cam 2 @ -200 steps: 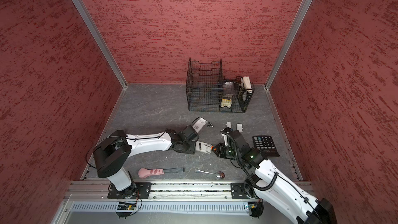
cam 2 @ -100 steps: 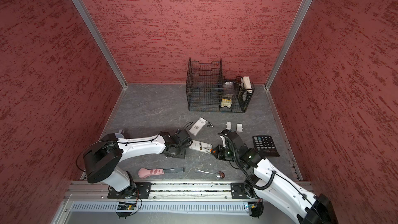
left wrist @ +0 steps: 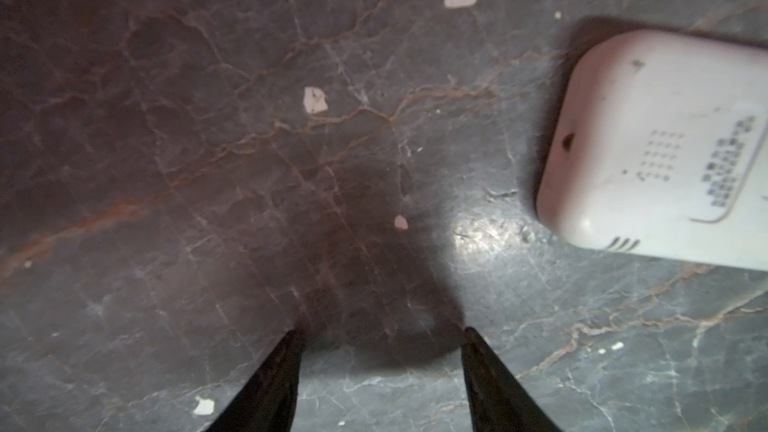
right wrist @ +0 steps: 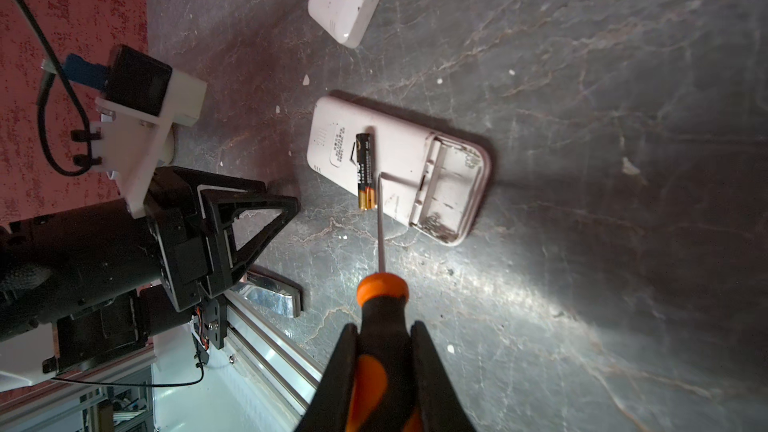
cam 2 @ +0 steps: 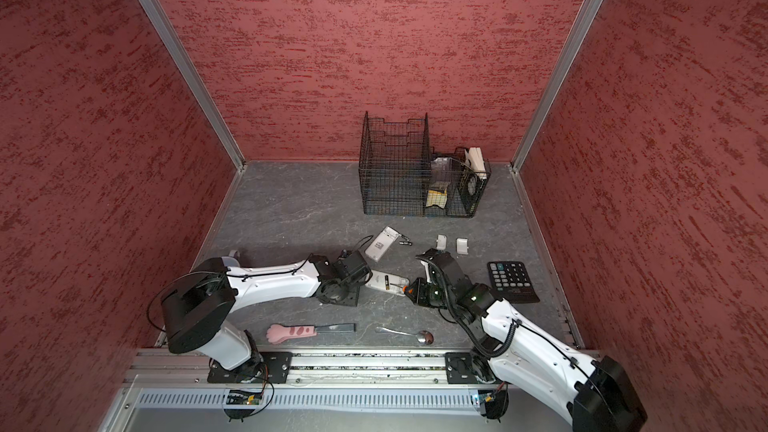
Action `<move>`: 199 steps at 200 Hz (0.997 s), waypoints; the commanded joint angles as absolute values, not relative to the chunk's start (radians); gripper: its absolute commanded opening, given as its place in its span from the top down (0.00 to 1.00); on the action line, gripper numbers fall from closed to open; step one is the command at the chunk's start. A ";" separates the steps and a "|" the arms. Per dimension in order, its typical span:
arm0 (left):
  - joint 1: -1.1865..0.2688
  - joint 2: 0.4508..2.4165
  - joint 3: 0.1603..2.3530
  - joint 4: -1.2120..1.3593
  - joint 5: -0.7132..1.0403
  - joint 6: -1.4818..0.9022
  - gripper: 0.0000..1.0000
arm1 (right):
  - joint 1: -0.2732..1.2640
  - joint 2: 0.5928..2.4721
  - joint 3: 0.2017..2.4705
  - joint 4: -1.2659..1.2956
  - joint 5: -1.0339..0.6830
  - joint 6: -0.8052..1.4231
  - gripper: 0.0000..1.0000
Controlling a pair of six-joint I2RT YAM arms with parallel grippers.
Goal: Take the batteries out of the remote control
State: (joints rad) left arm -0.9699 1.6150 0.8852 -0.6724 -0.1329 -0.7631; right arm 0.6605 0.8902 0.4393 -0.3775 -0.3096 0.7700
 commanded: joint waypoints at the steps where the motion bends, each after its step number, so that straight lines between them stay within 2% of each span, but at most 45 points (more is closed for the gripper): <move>1: -0.970 1.587 0.881 -0.664 -0.143 -0.773 0.38 | 0.668 0.917 0.445 -0.315 -0.316 0.767 1.00; 131: -0.941 1.548 0.850 -0.643 -0.146 -0.773 0.39 | 0.695 1.000 0.504 -0.283 -0.335 0.753 1.00; 199: -0.928 1.567 0.844 -0.615 -0.139 -0.761 0.38 | 0.690 0.912 0.503 -0.291 -0.232 0.807 1.00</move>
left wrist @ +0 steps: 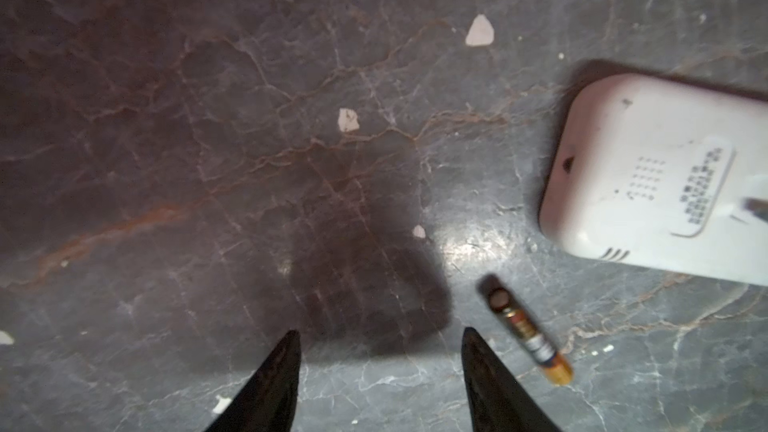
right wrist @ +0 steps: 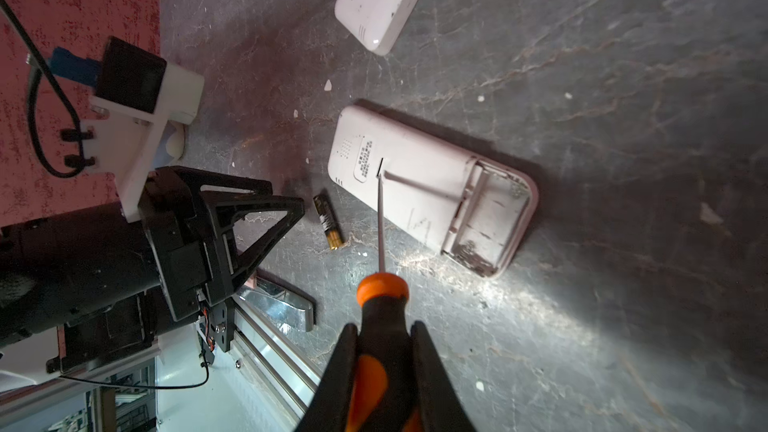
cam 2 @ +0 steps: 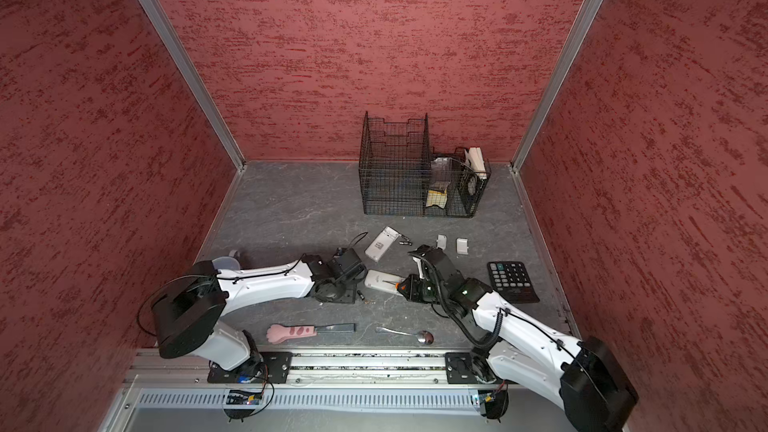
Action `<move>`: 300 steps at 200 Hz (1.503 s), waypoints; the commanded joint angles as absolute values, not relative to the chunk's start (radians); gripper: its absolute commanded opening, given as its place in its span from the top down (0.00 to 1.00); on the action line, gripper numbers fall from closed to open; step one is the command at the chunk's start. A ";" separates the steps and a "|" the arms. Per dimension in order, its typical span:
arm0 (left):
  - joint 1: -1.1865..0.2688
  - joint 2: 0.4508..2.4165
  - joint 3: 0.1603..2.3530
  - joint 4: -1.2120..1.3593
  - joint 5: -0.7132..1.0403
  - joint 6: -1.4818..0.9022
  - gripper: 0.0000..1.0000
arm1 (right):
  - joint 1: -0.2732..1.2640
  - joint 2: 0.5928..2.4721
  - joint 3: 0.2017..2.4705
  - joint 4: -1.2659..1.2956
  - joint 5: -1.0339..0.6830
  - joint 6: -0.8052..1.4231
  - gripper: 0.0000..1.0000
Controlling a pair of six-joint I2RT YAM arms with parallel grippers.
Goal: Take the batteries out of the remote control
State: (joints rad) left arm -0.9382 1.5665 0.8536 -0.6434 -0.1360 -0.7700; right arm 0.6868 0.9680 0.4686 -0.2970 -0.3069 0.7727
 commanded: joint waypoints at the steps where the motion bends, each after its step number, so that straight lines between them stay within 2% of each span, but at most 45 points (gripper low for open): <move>1: -0.927 1.569 0.844 -0.614 -0.139 -0.761 0.39 | 0.690 0.912 0.503 -0.290 -0.230 0.808 1.00; 83: -0.926 1.563 0.847 -0.607 -0.140 -0.759 0.39 | 0.576 0.666 0.491 -0.419 -0.018 0.852 1.00; 130: -0.916 1.462 0.871 -0.657 -0.171 -0.741 0.38 | 0.411 0.606 0.417 -0.320 0.034 0.851 1.00; 170: -0.895 1.380 0.881 -0.669 -0.192 -0.716 0.37 | 0.231 0.785 0.352 -0.026 -0.122 0.832 1.00; 215: -0.851 1.333 0.848 -0.657 -0.186 -0.711 0.36 | 0.221 1.045 0.368 0.187 -0.297 0.803 1.00; 300: -0.832 1.327 0.830 -0.646 -0.177 -0.711 0.36 | 0.222 1.134 0.324 0.224 -0.278 0.806 1.00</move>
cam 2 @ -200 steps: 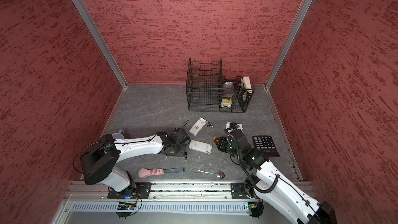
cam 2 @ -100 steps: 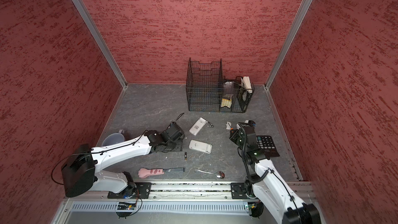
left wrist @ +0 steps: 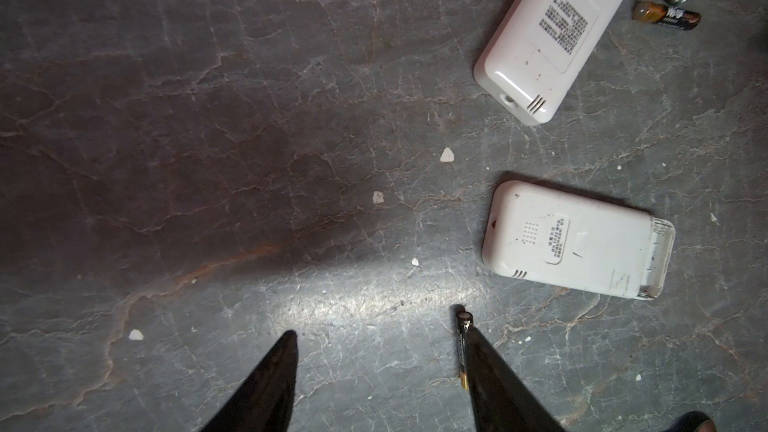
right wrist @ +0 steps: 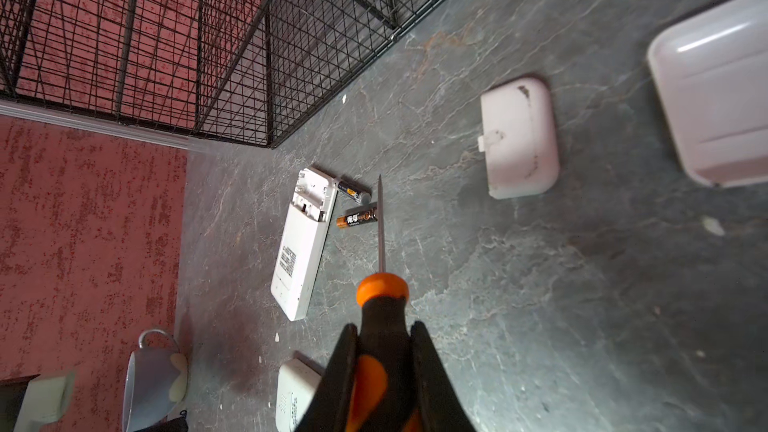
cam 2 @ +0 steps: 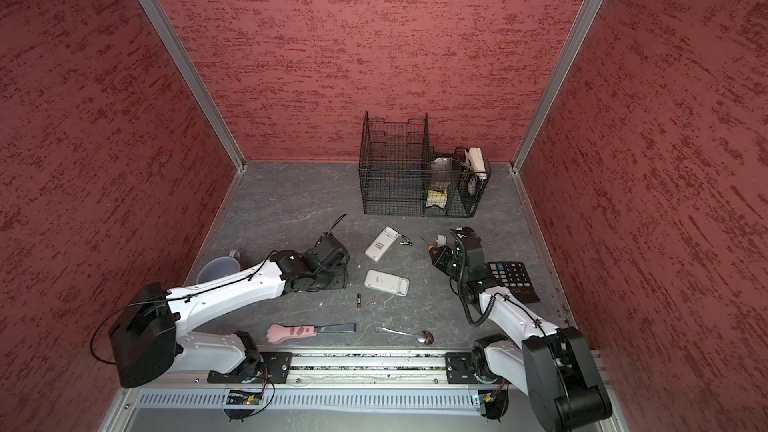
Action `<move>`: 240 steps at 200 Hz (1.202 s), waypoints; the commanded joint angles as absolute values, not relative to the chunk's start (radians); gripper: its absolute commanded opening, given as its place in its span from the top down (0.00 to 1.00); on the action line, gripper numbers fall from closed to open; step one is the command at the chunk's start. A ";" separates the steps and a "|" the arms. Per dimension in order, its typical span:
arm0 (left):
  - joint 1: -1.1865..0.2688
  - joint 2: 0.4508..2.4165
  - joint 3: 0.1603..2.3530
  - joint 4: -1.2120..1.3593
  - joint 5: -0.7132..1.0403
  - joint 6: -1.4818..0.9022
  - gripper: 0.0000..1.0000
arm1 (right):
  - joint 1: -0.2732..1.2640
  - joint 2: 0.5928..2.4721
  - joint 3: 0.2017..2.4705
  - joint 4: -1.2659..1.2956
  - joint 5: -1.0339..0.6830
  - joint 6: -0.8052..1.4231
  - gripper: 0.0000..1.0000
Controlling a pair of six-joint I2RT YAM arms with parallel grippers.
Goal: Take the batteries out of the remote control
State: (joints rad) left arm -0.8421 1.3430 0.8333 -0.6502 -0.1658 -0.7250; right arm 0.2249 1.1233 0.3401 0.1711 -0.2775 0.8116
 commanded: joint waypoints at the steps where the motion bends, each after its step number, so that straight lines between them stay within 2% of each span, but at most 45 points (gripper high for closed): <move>1: -0.831 1.326 0.830 -0.646 -0.177 -0.711 0.36 | 0.222 1.134 0.325 0.224 -0.278 0.805 1.00; 81: -0.801 1.289 0.832 -0.662 -0.180 -0.695 0.36 | 0.224 1.177 0.313 0.228 -0.271 0.807 0.71; 134: -0.780 1.265 0.829 -0.671 -0.188 -0.684 0.35 | 0.227 1.178 0.341 0.151 -0.243 0.799 0.45; 152: -0.758 1.247 0.821 -0.670 -0.186 -0.676 0.34 | 0.227 1.152 0.352 0.108 -0.220 0.793 0.44; 190: -0.663 1.181 0.798 -0.648 -0.187 -0.612 0.20 | 0.227 1.085 0.373 0.037 -0.185 0.784 0.41; 201: -0.625 1.151 0.792 -0.644 -0.187 -0.592 0.04 | 0.227 1.069 0.388 0.015 -0.183 0.774 0.40; 207: -0.603 1.135 0.787 -0.641 -0.183 -0.579 0.00 | 0.227 1.059 0.396 0.003 -0.180 0.769 0.38; 215: -0.576 1.111 0.780 -0.634 -0.183 -0.564 0.00 | 0.227 1.044 0.409 -0.014 -0.176 0.759 0.22; 221: -0.554 1.092 0.774 -0.629 -0.189 -0.554 0.01 | 0.226 1.033 0.419 -0.022 -0.175 0.751 0.03; 240: -0.489 1.016 0.740 -0.597 -0.230 -0.510 0.00 | 0.227 0.992 0.456 -0.052 -0.149 0.708 0.01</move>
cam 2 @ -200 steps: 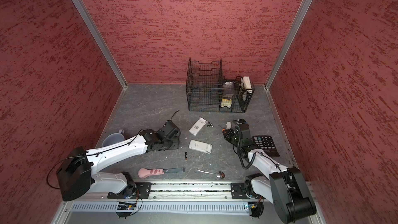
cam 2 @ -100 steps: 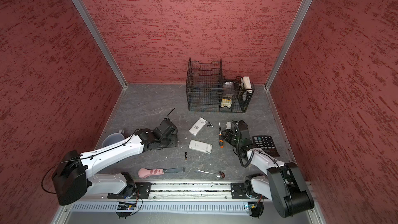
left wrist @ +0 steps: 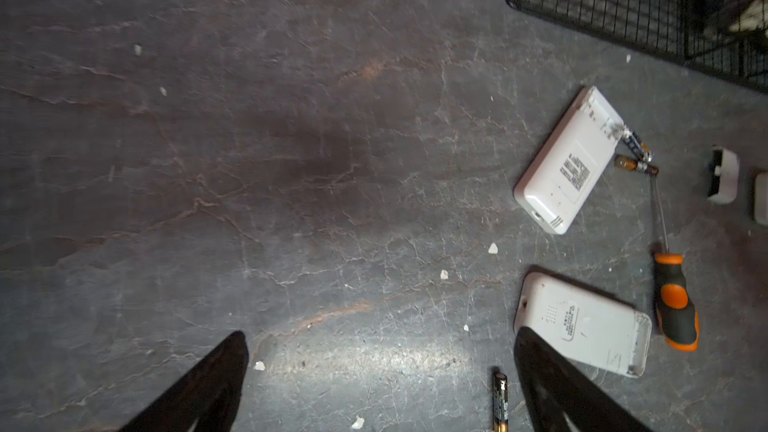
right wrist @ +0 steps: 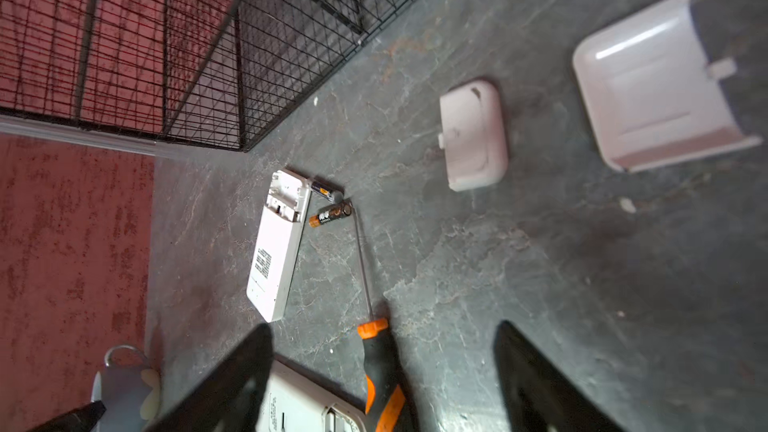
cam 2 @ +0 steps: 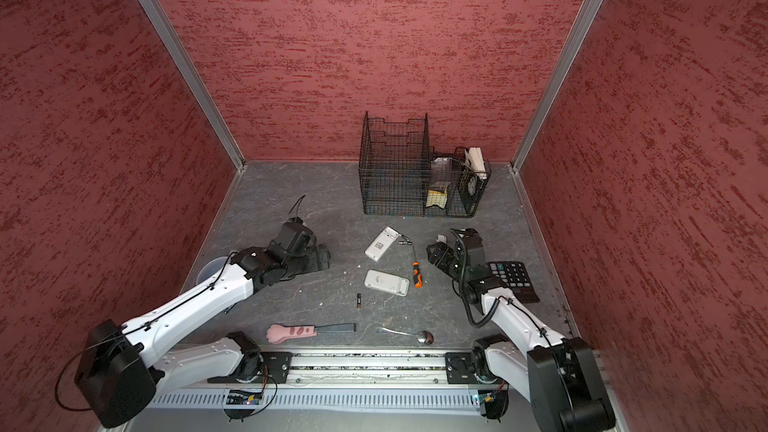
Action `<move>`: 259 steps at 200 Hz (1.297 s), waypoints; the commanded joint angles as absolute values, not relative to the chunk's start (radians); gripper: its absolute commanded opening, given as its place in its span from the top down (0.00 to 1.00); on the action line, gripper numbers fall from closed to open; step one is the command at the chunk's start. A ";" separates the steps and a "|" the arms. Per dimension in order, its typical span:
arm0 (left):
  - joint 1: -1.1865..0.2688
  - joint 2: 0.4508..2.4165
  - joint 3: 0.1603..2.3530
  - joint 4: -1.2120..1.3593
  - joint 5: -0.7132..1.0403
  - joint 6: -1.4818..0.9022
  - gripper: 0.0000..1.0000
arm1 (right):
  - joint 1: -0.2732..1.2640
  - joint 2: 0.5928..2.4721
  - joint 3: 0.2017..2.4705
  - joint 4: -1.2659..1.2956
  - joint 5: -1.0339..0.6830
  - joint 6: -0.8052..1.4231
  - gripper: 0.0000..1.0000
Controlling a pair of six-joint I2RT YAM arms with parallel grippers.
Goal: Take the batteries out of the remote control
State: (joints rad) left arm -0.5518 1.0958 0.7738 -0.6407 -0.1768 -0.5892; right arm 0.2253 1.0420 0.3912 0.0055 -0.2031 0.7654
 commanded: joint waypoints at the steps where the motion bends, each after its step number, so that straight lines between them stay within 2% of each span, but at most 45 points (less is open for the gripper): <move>1: -0.485 1.011 0.738 -0.595 -0.234 -0.507 0.00 | 0.226 0.990 0.458 -0.053 -0.147 0.705 0.01; 32: -0.354 0.860 0.682 -0.527 -0.313 -0.427 0.01 | 0.225 0.884 0.495 -0.088 -0.014 0.625 0.01; 58: -0.281 0.750 0.589 -0.360 -0.395 -0.290 0.01 | 0.222 0.800 0.515 -0.127 0.169 0.560 0.01; 77: -0.218 0.717 0.536 -0.238 -0.418 -0.209 0.01 | 0.222 0.750 0.481 -0.061 0.265 0.447 0.01; 117: -0.053 0.789 0.380 0.113 -0.228 -0.141 0.01 | 0.221 0.704 0.283 0.288 0.447 0.244 0.01; 147: -0.027 0.945 0.293 0.414 -0.225 -0.070 0.01 | 0.219 0.749 0.172 0.534 0.563 0.136 0.01; 184: 0.039 1.230 0.288 0.712 -0.130 -0.072 0.00 | 0.189 0.946 0.131 0.775 0.535 0.058 0.01; 227: 0.074 1.404 0.341 0.843 -0.008 -0.063 0.01 | 0.128 1.248 0.158 1.071 0.421 0.008 0.01; 259: 0.072 1.524 0.290 1.052 0.013 -0.059 0.00 | 0.073 1.368 0.231 1.104 0.320 -0.014 0.01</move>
State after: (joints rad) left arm 0.0658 1.4605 0.3214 0.8349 -0.0364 -0.0746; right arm 0.1066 1.3197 0.1646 0.9558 0.4122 0.0414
